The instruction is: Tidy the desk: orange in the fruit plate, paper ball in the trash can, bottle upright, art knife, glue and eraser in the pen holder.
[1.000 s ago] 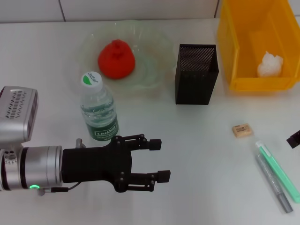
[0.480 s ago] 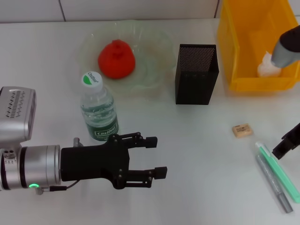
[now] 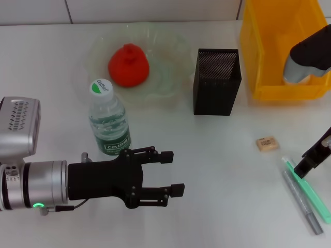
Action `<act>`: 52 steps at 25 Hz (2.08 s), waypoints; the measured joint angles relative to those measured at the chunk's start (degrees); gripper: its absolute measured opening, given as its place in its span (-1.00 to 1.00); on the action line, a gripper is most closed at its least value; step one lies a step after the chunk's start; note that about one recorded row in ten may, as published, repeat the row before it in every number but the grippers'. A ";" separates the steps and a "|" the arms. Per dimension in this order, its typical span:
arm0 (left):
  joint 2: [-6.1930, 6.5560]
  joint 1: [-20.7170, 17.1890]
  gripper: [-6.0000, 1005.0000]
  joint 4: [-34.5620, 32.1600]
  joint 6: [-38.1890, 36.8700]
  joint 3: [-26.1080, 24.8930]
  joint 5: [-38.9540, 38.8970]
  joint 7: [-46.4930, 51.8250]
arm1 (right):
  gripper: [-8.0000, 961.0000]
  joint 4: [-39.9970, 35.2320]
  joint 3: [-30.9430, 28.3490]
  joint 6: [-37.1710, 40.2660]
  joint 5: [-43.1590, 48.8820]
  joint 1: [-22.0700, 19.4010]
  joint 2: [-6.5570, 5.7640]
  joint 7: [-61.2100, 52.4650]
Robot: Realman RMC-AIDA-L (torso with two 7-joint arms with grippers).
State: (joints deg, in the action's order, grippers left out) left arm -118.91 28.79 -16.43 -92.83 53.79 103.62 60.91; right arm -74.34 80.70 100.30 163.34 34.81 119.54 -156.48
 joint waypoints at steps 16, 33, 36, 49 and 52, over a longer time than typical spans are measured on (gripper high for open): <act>0.00 -0.14 0.60 0.05 0.93 0.00 0.00 -0.17 | 0.35 2.33 3.72 -1.20 -1.91 1.54 0.08 -1.44; 0.09 -0.46 0.60 0.70 1.51 0.00 0.01 -0.53 | 0.34 0.09 3.50 -0.34 -2.51 0.91 0.08 -1.64; 0.09 -0.58 0.60 0.70 1.66 0.00 0.01 -0.53 | 0.33 -0.07 3.46 0.35 -2.49 0.68 0.03 -1.63; 0.00 -0.76 0.60 0.80 1.88 0.00 0.00 -0.53 | 0.32 -2.24 0.75 0.35 -2.06 -2.20 -0.05 -0.96; 0.00 -0.76 0.60 0.79 1.92 0.00 0.01 -0.53 | 0.32 -2.21 0.52 -0.32 -1.76 -2.74 -0.05 -0.94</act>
State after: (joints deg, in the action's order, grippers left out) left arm -118.92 28.03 -15.64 -90.90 53.79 103.62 60.38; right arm -76.55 81.22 99.98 161.58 32.06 119.49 -157.42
